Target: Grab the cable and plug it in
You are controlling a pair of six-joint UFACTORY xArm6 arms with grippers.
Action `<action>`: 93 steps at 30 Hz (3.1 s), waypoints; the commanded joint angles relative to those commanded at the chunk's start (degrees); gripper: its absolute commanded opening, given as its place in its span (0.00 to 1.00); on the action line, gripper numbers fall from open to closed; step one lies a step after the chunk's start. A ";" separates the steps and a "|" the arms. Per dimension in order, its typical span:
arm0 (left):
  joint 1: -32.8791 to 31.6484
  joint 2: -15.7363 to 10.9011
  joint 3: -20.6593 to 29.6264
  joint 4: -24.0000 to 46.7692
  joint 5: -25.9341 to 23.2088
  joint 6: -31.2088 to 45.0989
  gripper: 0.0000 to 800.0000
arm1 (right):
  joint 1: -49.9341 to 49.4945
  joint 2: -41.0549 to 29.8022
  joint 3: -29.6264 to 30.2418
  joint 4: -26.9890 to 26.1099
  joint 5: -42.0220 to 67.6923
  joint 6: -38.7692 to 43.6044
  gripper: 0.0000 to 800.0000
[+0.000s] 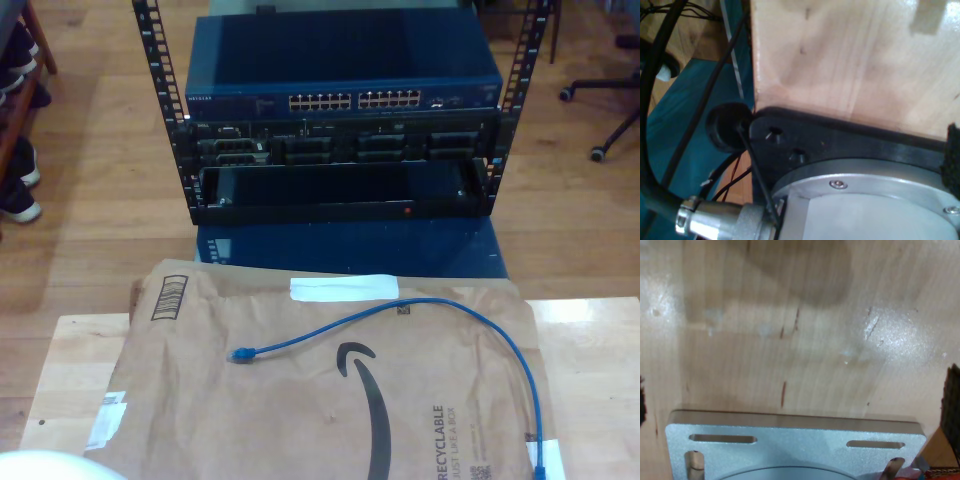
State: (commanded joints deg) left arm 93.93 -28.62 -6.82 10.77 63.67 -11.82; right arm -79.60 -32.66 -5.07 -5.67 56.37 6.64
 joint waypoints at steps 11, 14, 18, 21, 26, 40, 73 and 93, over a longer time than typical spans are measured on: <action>0.09 0.00 0.00 0.09 0.00 0.00 1.00 | 0.00 0.00 0.00 0.00 0.00 0.00 1.00; 0.09 0.00 0.00 0.00 0.00 0.00 1.00 | 0.00 0.00 0.00 0.00 0.00 0.00 1.00; 0.00 0.00 0.00 0.00 0.00 0.09 1.00 | 0.00 0.00 0.00 0.00 0.00 0.00 1.00; 0.09 0.00 0.00 0.09 0.00 0.00 1.00 | 0.00 0.00 0.00 0.00 0.00 0.00 1.00; 0.09 0.00 0.00 0.00 0.00 0.00 1.00 | 0.00 0.00 0.00 0.00 0.00 0.00 1.00; 0.00 0.00 0.00 0.00 0.00 0.00 1.00 | 0.00 0.00 0.00 0.00 0.00 0.00 1.00; 0.00 0.88 -0.18 0.53 0.26 0.26 1.00 | 0.09 -0.18 0.00 0.00 -0.26 0.35 1.00; -4.04 -4.57 -6.42 -1.23 9.93 -0.09 1.00 | 0.26 -5.54 -12.84 0.62 13.01 3.43 0.99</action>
State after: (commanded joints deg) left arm 89.89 -33.19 -13.24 9.54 73.60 -11.91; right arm -79.34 -38.20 -17.90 -5.05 69.38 10.07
